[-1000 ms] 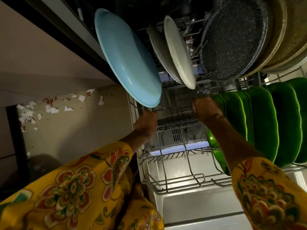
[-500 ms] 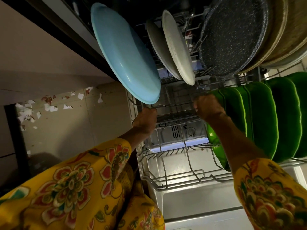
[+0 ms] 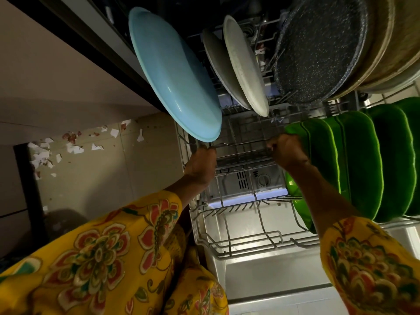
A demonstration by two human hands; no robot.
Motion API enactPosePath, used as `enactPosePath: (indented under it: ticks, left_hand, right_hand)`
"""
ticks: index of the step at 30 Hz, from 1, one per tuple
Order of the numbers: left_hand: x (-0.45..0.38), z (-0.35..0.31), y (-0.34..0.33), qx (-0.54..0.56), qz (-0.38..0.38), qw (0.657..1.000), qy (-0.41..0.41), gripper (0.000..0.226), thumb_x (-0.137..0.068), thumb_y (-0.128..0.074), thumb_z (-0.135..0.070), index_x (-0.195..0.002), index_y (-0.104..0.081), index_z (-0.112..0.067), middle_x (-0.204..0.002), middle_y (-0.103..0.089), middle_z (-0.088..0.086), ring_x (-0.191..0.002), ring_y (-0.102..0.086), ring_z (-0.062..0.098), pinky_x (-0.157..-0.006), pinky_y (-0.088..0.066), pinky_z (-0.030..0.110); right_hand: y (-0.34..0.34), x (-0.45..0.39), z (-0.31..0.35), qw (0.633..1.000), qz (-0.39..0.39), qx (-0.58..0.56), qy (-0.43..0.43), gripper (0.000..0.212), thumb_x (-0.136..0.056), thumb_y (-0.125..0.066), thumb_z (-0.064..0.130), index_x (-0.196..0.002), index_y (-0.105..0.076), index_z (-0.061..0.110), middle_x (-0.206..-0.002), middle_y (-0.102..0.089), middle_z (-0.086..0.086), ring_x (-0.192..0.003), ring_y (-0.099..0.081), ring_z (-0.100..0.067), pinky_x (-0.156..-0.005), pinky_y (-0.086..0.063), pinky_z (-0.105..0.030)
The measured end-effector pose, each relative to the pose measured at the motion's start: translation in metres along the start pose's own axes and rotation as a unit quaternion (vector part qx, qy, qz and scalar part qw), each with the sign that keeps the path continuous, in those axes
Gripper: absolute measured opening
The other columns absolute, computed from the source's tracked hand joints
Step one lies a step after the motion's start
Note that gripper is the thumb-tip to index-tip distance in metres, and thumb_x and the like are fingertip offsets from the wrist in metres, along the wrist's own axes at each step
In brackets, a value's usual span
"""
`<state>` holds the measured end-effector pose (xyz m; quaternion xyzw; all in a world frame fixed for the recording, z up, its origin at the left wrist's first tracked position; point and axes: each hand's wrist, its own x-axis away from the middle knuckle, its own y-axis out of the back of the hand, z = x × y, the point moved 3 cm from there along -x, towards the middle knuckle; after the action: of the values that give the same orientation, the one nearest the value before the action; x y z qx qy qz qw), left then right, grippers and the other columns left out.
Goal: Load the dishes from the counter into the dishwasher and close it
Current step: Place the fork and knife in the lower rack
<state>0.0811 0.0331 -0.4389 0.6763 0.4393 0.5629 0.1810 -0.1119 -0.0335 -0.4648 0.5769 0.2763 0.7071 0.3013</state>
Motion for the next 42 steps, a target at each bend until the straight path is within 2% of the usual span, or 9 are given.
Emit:
enactPosePath:
  ticks: [2, 6, 10, 14, 22, 29, 34, 39, 42]
  left_hand:
    - [0.003, -0.001, 0.001, 0.003, -0.003, 1.0, 0.002, 0.027, -0.093, -0.04, 0.006, -0.114, -0.055, 0.003, -0.114, -0.058, 0.019, -0.11, -0.057, 0.031, -0.088, -0.048, 0.035]
    - [0.018, -0.002, 0.005, 0.016, -0.009, 1.0, -0.005, 0.029, -0.097, -0.037, 0.0, -0.122, -0.052, 0.001, -0.124, -0.056, 0.017, -0.117, -0.054, 0.029, -0.098, -0.044, 0.034]
    - [0.036, -0.002, 0.014, 0.075, -0.003, 0.997, -0.036, 0.02, -0.096, -0.042, -0.003, -0.105, -0.061, -0.001, -0.109, -0.063, 0.015, -0.102, -0.059, 0.026, -0.084, -0.047, 0.028]
    - [0.059, -0.002, 0.037, 0.134, -0.02, 0.99, -0.032, 0.025, -0.098, -0.045, -0.014, -0.101, -0.066, -0.002, -0.101, -0.066, 0.012, -0.093, -0.062, 0.023, -0.076, -0.044, 0.024]
    - [0.113, -0.011, 0.105, 0.193, -0.084, 0.978, 0.003, 0.027, -0.098, -0.043, -0.019, -0.093, -0.062, 0.0, -0.094, -0.064, 0.019, -0.089, -0.061, 0.032, -0.072, -0.042, 0.03]
    - [0.173, -0.031, 0.177, 0.273, -0.114, 0.955, 0.016, 0.035, -0.102, -0.036, -0.025, -0.113, -0.059, -0.002, -0.106, -0.063, 0.019, -0.099, -0.059, 0.033, -0.068, -0.033, 0.025]
    - [0.213, -0.042, 0.229, 0.307, -0.157, 0.939, 0.007, 0.037, -0.102, -0.037, -0.028, -0.116, -0.06, -0.003, -0.109, -0.065, 0.019, -0.102, -0.059, 0.035, -0.083, -0.045, 0.035]
    - [0.255, -0.043, 0.274, 0.396, -0.208, 0.894, -0.005, 0.04, -0.102, -0.038, -0.031, -0.096, -0.061, 0.002, -0.073, -0.055, 0.01, -0.074, -0.052, 0.027, -0.066, -0.039, 0.036]
    - [0.276, -0.038, 0.298, 0.421, -0.233, 0.877, -0.002, 0.04, -0.101, -0.037, -0.032, -0.097, -0.063, -0.001, -0.065, -0.049, 0.003, -0.067, -0.047, 0.022, -0.062, -0.034, 0.03]
  right_hand:
    - [0.001, 0.002, -0.001, 1.0, -0.017, -0.017, -0.006, 0.031, -0.093, -0.044, 0.004, -0.119, -0.061, 0.002, -0.123, -0.058, -0.021, -0.116, -0.051, -0.034, -0.087, -0.041, -0.021]
    - [0.015, 0.019, 0.007, 0.997, -0.053, -0.034, -0.033, 0.029, -0.094, -0.043, 0.009, -0.116, -0.062, 0.006, -0.117, -0.062, -0.018, -0.109, -0.058, -0.033, -0.091, -0.043, -0.035]
    - [0.033, 0.047, 0.027, 0.994, -0.083, -0.067, -0.026, 0.026, -0.098, -0.04, 0.013, -0.108, -0.064, 0.008, -0.106, -0.068, -0.015, -0.095, -0.065, -0.029, -0.077, -0.051, -0.032]
    - [0.045, 0.074, 0.047, 0.993, -0.048, -0.092, -0.06, 0.029, -0.097, -0.041, 0.011, -0.117, -0.062, 0.012, -0.121, -0.062, -0.013, -0.111, -0.059, -0.031, -0.092, -0.044, -0.034]
    - [0.092, 0.145, 0.094, 0.991, -0.007, -0.106, -0.078, 0.033, -0.096, -0.039, 0.013, -0.119, -0.063, 0.017, -0.131, -0.056, -0.011, -0.12, -0.053, -0.031, -0.097, -0.041, -0.032]
    - [0.156, 0.213, 0.129, 0.984, -0.038, -0.163, -0.062, 0.029, -0.095, -0.043, 0.016, -0.114, -0.065, 0.012, -0.128, -0.059, -0.014, -0.118, -0.053, -0.031, -0.098, -0.041, -0.029]
    - [0.2, 0.261, 0.152, 0.969, -0.076, -0.227, -0.053, 0.027, -0.093, -0.048, 0.019, -0.107, -0.068, 0.007, -0.116, -0.064, -0.018, -0.109, -0.058, -0.034, -0.089, -0.046, -0.031]
    - [0.234, 0.293, 0.175, 0.944, -0.093, -0.314, -0.034, 0.024, -0.092, -0.052, 0.025, -0.09, -0.067, 0.007, -0.097, -0.067, -0.017, -0.088, -0.063, -0.032, -0.079, -0.051, -0.04]
    - [0.246, 0.306, 0.19, 0.921, -0.11, -0.374, -0.026, 0.028, -0.09, -0.052, 0.029, -0.067, -0.059, 0.015, -0.075, -0.061, -0.012, -0.068, -0.054, -0.025, -0.065, -0.041, -0.038]
